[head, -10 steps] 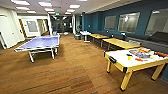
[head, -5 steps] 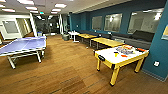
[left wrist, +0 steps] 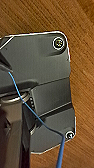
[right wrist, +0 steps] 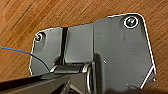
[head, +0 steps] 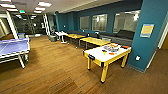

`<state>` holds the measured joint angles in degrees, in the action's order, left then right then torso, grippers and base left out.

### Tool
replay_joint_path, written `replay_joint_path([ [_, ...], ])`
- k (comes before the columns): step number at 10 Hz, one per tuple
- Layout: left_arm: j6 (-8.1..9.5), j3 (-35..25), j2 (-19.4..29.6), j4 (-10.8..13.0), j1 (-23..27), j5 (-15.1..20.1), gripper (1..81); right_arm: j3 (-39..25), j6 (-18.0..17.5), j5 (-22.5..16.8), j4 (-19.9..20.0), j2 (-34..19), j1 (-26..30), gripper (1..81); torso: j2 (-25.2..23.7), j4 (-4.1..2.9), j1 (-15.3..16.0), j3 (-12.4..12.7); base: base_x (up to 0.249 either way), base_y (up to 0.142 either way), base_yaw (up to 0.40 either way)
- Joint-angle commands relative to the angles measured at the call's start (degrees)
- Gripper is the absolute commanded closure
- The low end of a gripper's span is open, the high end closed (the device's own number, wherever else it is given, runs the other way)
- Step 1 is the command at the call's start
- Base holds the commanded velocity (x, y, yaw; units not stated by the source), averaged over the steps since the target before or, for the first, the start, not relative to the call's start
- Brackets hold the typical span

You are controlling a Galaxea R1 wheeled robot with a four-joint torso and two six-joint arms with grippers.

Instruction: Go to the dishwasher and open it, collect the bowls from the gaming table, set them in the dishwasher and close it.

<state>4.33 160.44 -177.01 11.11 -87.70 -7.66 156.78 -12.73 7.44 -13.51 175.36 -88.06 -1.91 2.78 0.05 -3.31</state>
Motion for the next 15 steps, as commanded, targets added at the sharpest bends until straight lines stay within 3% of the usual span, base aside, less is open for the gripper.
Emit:
replay_joint_path([
  [1, -0.11, -0.04, -0.1, -0.47, 2.66, 2.47, 1.0, -0.08, 0.07, -2.6, -0.64, 0.1, 2.85, 1.0, 0.0, 0.0, 0.0, 0.0, 0.0, 0.0, -0.343],
  [9, -0.28, -0.04, -0.1, -0.3, 2.57, 2.47, 1.0, -0.08, 0.07, -2.6, -0.64, 0.19, 2.93, 1.0, 0.0, 0.0, 0.0, 0.0, 0.0, 0.0, -0.313],
  [15, -0.28, -0.13, -0.02, -0.21, 2.66, 2.38, 1.0, -0.08, 0.07, -2.6, -0.64, 0.28, 3.02, 1.0, 0.0, 0.0, 0.0, 0.0, 0.0, 0.0, -0.092],
])
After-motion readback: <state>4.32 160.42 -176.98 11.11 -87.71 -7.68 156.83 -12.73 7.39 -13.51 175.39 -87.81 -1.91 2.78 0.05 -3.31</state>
